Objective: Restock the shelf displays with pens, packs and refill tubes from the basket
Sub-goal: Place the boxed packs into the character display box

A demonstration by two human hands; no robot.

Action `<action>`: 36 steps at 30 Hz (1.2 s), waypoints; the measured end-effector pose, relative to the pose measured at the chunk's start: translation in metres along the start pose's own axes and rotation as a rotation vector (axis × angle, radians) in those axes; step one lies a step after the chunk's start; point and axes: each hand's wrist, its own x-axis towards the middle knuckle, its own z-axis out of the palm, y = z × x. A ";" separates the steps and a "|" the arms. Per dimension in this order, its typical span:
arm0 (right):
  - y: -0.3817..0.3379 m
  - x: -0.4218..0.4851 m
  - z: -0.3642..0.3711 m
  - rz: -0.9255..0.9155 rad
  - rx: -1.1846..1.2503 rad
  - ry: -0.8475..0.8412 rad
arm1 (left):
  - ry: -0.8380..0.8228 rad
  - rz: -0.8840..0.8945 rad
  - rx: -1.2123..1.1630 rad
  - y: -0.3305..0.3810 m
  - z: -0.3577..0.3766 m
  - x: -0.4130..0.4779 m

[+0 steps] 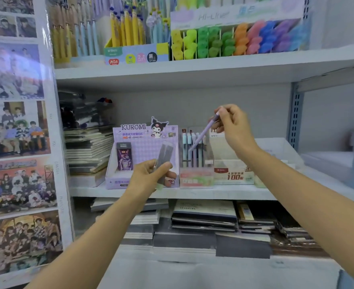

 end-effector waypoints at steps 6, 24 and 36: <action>0.018 -0.009 0.005 -0.040 -0.181 -0.082 | 0.054 -0.033 -0.023 -0.001 0.011 0.002; 0.020 -0.004 0.036 -0.145 -0.376 -0.308 | -0.039 -0.021 -0.031 -0.013 0.004 0.001; 0.024 -0.002 0.030 -0.118 -0.394 -0.397 | -0.033 -0.017 -0.057 -0.017 0.001 0.002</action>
